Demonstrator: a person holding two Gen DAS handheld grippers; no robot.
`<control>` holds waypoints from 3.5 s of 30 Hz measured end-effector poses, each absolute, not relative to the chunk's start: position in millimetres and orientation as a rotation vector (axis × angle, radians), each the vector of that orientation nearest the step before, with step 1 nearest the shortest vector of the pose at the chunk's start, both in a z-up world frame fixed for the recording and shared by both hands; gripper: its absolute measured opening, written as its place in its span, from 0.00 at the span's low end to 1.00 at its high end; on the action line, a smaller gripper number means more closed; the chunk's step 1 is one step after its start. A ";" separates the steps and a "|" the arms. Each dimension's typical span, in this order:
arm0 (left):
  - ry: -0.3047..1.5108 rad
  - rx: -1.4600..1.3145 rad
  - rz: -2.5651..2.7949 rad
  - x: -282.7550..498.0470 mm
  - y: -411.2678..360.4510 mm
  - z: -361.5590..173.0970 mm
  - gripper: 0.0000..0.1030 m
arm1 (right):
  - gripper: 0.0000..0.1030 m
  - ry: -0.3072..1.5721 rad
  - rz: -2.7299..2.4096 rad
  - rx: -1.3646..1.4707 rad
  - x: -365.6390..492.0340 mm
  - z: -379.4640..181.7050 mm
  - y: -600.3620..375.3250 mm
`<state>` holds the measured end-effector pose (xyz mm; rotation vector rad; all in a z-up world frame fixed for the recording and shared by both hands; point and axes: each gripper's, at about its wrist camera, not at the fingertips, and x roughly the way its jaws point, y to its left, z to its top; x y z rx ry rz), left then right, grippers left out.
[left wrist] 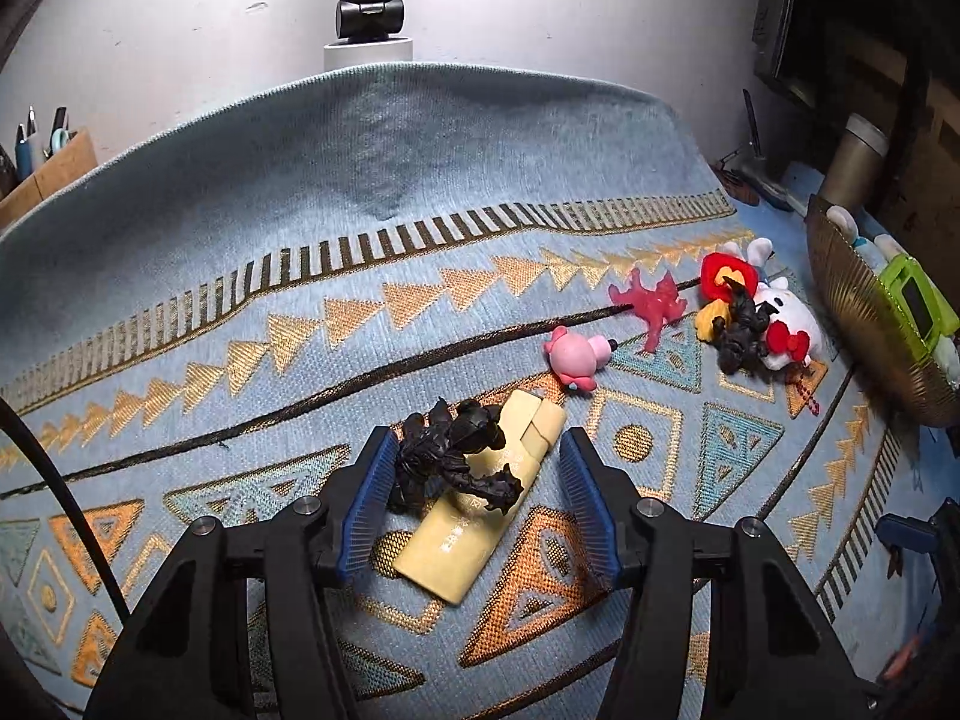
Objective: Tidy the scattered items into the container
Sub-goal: 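Grasp the black figure with the left tool, then grasp the yellow block with the right tool while the left tool holds the black figure, then carry the black figure and yellow block into the gold basket and open both tools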
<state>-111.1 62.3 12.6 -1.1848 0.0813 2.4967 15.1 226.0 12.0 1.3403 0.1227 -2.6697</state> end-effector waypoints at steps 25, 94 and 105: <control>-0.444 -1.045 2.713 -38.7 -65.8 29.5 0.36 | 0.76 -0.024 -2.637 1.485 3.0 25.1 208.8; -0.381 -1.000 2.665 -30.8 -46.0 31.0 0.36 | 0.22 -0.170 -2.599 1.287 66.0 33.7 188.2; -0.258 -0.814 2.420 0.7 82.3 111.9 0.36 | 0.22 -0.627 -2.830 0.958 113.4 121.4 335.4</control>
